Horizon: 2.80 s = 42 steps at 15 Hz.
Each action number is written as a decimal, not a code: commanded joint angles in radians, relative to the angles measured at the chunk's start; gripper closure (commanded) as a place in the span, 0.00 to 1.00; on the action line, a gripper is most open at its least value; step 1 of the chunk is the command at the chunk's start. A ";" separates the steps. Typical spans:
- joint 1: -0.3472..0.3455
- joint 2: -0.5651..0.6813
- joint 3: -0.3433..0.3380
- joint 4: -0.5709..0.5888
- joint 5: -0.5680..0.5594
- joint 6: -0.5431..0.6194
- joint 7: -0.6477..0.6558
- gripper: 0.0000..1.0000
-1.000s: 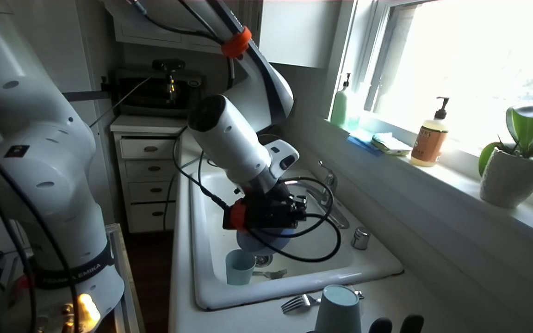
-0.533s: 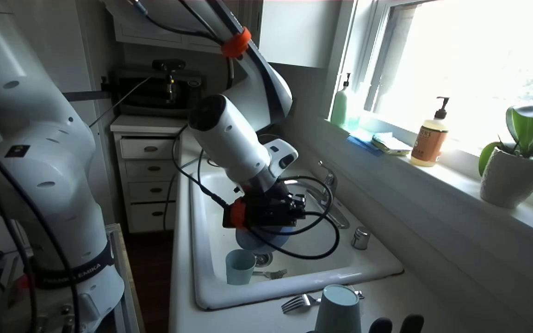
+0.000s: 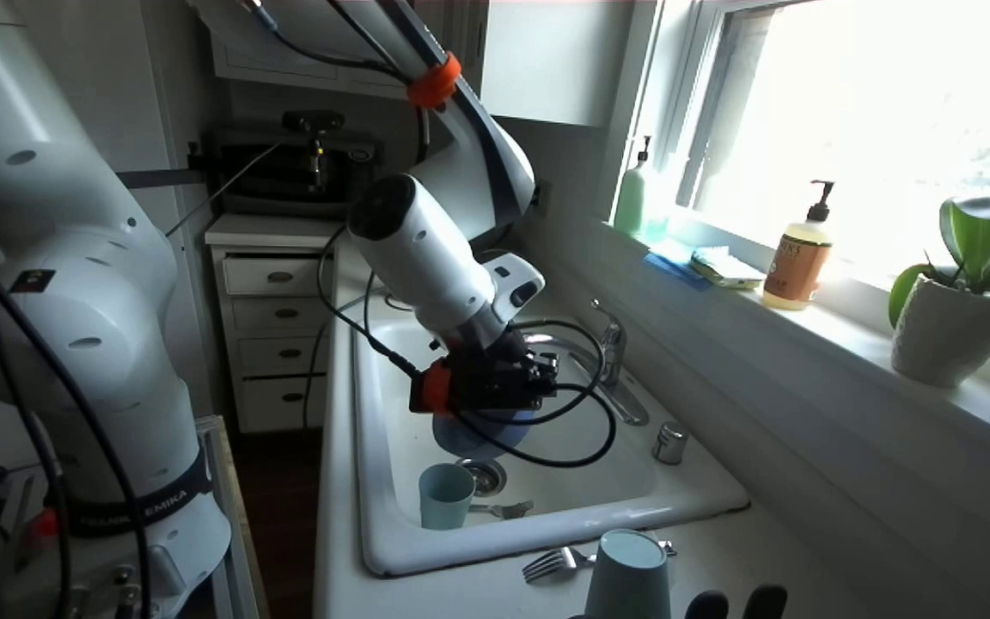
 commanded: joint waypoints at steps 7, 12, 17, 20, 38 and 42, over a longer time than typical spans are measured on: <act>-0.091 -0.071 0.125 0.003 0.013 -0.001 -0.049 0.99; -0.167 -0.101 0.209 0.004 0.008 -0.008 -0.043 0.99; -0.253 -0.124 0.304 0.005 0.017 -0.019 -0.043 0.99; -0.305 -0.130 0.361 0.005 0.019 -0.028 -0.043 0.99; -0.696 -0.250 0.785 0.002 0.074 -0.173 -0.043 0.99; -0.820 -0.285 0.923 0.001 0.105 -0.210 -0.042 0.99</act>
